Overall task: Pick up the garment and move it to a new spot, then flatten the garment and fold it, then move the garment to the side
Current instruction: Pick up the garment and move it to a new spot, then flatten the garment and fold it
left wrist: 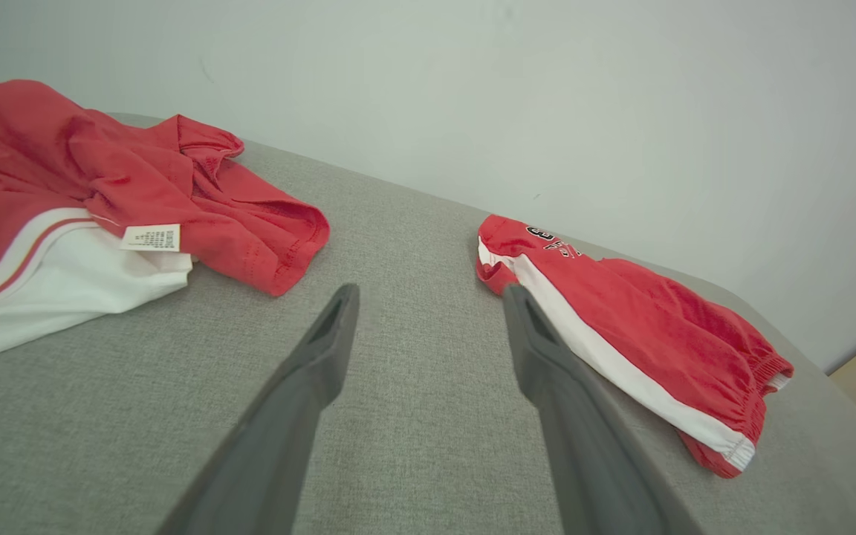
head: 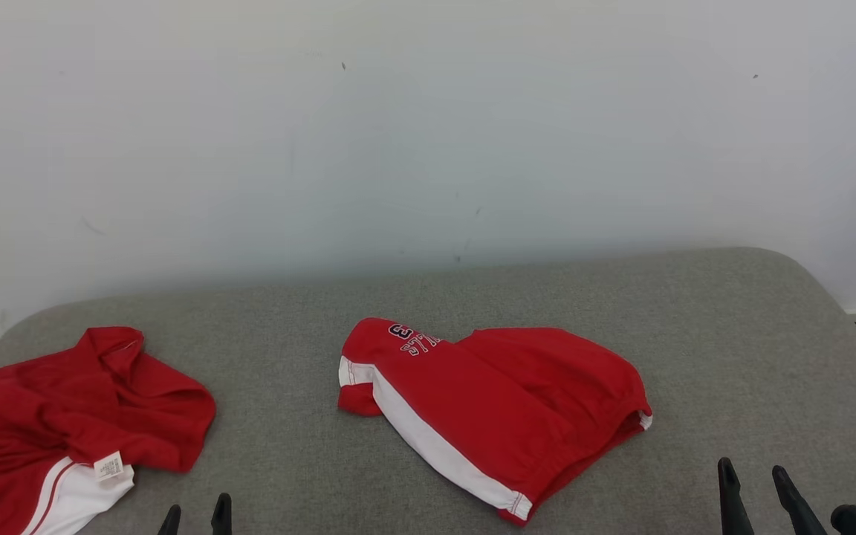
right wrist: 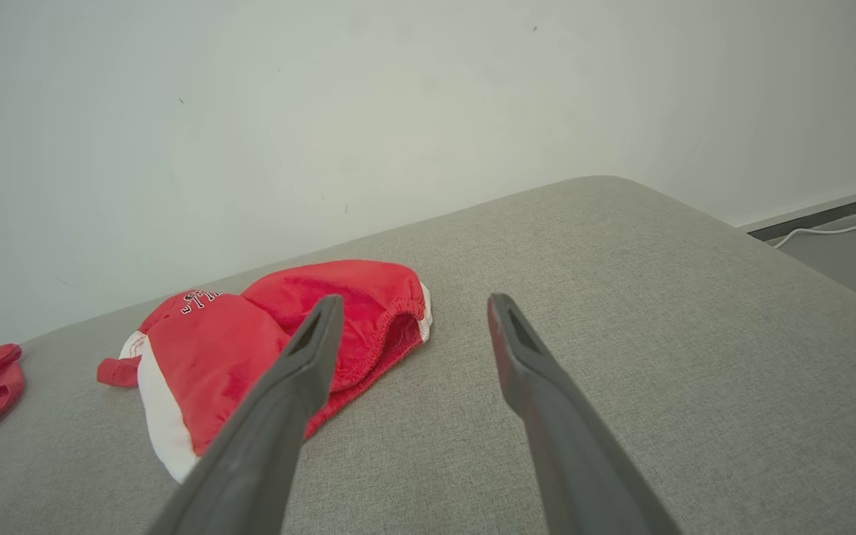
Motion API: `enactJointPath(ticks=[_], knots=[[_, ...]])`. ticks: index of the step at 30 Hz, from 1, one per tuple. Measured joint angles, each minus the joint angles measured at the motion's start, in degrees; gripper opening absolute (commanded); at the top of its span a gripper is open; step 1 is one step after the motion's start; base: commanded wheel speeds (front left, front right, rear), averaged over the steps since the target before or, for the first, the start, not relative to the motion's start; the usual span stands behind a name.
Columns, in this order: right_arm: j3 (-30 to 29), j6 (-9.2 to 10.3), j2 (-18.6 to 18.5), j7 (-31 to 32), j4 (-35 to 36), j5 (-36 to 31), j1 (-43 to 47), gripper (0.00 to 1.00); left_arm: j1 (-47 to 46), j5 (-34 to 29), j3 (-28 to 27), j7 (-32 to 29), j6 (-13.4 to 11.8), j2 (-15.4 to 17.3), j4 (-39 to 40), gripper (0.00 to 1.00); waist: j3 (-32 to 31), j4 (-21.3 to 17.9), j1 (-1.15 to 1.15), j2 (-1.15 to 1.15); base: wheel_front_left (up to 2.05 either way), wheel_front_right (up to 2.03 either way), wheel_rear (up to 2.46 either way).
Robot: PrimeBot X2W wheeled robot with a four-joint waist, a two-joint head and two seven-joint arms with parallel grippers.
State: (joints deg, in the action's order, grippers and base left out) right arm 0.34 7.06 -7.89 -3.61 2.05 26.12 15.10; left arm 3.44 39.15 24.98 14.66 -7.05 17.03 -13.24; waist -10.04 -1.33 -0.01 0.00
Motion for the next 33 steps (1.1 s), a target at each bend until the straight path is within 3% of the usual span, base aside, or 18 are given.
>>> enactJointPath(ticks=[10, 25, 29, 33], knots=[[0.22, 0.00, 0.30, -0.45, -0.19, 0.00, -0.05, 1.00, 1.50, -2.52, 0.31, 0.00, -0.01, 0.07, 3.14, 1.00, 0.41, -0.67, 0.00, 0.00, 0.00, 0.00, 0.00], [0.56, 0.00, 0.34, -0.63, -0.74, 0.00, -0.39, 1.00, 0.92, -6.95, 4.43, -3.94, 0.00, 3.28, 6.65, 1.00, 1.24, -1.44, 0.01, 0.00, 0.00, 0.00, 0.00], [0.89, -0.01, 0.34, -0.68, -0.86, 0.00, -0.48, 1.00, -2.13, -7.98, 8.48, -6.33, 1.78, 2.05, 6.75, 1.00, 1.44, -1.46, 0.01, 0.00, 0.00, 0.00, 0.00], [2.12, -0.54, 0.34, -0.41, -1.08, -0.03, -1.76, 1.00, -7.11, -10.55, 15.13, -10.06, 4.34, -2.16, 4.63, 1.00, 1.82, -1.83, 0.01, 0.00, 0.00, 0.00, 0.00]])
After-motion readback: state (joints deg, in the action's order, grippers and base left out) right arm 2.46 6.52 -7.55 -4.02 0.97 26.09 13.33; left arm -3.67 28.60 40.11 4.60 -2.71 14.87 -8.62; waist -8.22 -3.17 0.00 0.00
